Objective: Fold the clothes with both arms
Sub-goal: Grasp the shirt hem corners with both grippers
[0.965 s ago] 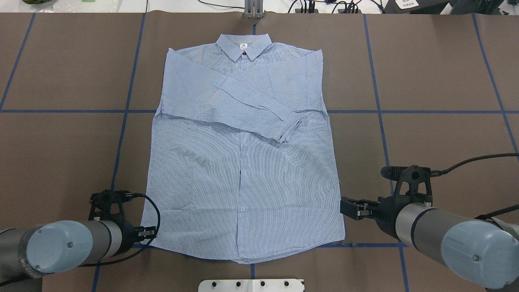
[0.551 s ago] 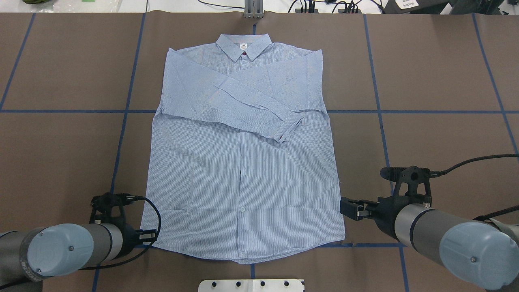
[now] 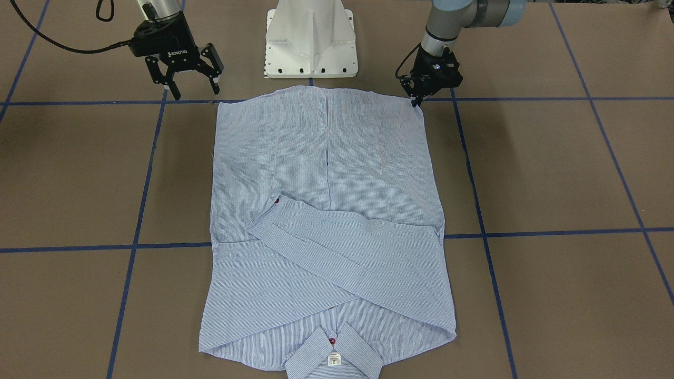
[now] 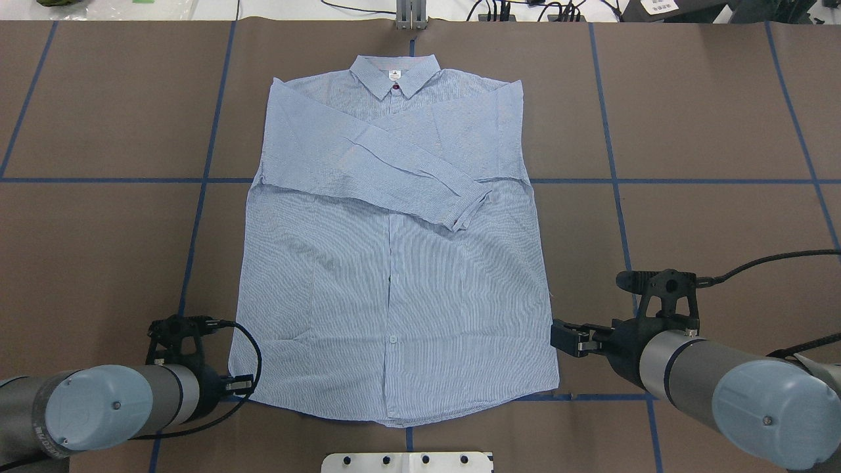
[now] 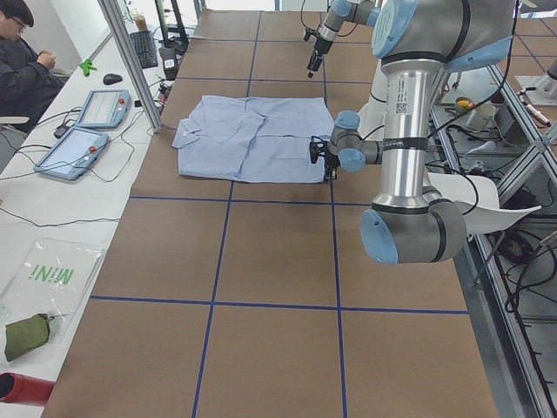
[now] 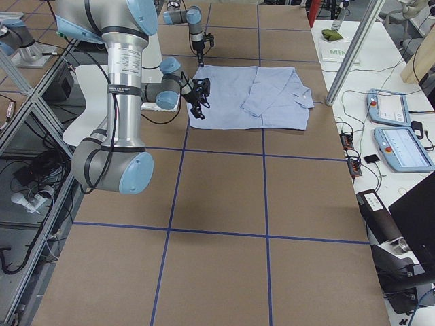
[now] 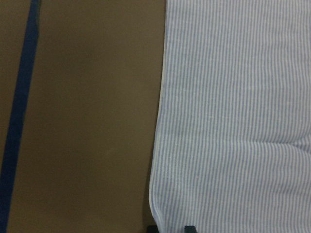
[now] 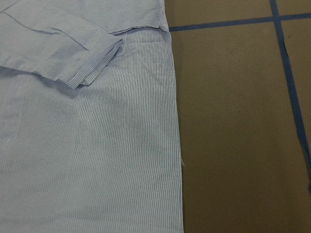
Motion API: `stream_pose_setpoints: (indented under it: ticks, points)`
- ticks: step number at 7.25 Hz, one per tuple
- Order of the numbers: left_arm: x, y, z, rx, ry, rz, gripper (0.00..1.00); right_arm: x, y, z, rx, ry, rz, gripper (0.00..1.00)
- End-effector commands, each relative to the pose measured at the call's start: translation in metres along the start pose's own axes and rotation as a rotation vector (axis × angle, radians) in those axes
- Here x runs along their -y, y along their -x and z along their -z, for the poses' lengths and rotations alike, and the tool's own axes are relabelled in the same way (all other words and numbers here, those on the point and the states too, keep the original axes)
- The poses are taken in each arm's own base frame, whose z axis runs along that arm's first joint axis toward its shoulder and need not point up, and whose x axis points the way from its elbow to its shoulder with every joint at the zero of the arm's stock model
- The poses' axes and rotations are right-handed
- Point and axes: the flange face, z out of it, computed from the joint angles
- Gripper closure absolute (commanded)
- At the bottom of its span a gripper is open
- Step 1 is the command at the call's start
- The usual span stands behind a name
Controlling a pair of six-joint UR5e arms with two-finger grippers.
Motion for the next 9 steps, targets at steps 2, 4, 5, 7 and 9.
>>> stream_pose_setpoints:
  ticks: [2,4,5,7,9]
  points:
    - [0.000,0.007,0.029,-0.026,-0.001,0.001,1.00,-0.022,0.007,-0.002,0.007,0.038,-0.034,0.00]
    - [0.000,0.004,0.031,-0.034,0.001,0.003,1.00,-0.059,0.007,-0.025,-0.034,-0.016,-0.018,0.08]
    - [0.000,0.003,0.032,-0.038,0.001,0.003,1.00,-0.070,0.010,-0.041,-0.048,-0.045,-0.058,0.24]
    - [0.000,0.001,0.033,-0.043,0.002,0.003,1.00,-0.080,0.023,-0.067,-0.058,-0.062,-0.056,0.33]
    - [0.000,0.000,0.033,-0.047,0.004,0.004,1.00,-0.086,0.019,-0.076,-0.078,-0.068,-0.044,0.37]
